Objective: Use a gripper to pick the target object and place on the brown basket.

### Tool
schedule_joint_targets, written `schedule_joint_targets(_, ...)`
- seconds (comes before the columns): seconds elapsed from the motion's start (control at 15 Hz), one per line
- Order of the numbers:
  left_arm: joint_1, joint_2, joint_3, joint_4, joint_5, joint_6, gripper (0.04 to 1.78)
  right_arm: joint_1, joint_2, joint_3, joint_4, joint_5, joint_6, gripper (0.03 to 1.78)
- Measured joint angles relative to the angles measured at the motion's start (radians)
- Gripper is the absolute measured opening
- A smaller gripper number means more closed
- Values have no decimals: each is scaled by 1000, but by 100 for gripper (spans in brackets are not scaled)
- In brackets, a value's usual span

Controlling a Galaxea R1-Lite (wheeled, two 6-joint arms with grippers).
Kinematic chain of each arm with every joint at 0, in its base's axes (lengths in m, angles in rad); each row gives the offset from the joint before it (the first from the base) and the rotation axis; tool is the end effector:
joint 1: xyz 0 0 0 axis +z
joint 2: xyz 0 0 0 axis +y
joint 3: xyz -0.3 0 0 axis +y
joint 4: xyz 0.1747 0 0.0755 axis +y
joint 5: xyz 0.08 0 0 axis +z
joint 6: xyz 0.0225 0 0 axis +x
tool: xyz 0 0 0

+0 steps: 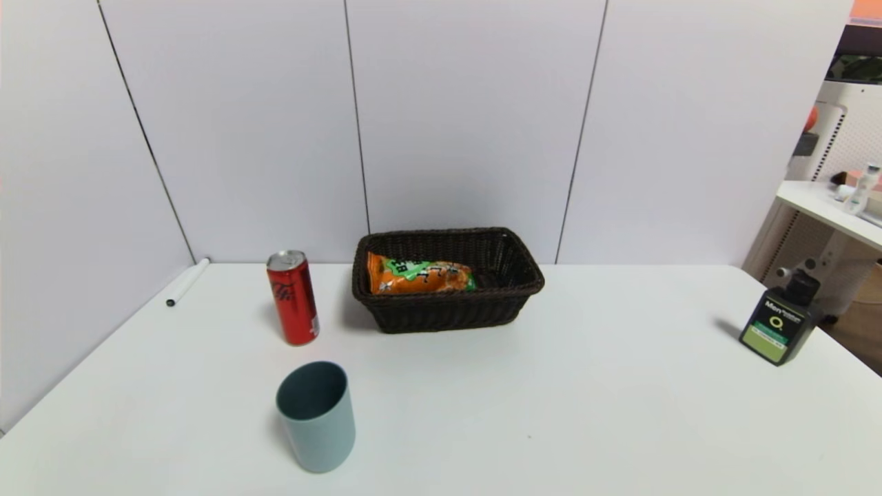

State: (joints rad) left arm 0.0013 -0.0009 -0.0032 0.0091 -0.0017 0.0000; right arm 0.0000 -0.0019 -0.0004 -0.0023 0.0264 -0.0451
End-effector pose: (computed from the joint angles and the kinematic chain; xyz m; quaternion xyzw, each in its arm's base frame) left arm -0.0231 -0.0001 0.0754 0.0000 0.0025 -0.0002 1.0000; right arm -0.0230 0.0006 0.0758 -0.0226 -0.0026 0.0131 0.9997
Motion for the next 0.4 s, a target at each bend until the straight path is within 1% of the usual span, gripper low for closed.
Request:
schedule_joint_targets(0.2, 0, 0, 0, 0, 0, 0, 169, 0, 0, 0, -1, 0, -7, 169)
schedule_joint_targets(0.4, 0, 0, 0, 0, 0, 0, 169, 0, 0, 0, -1, -4, 10, 169)
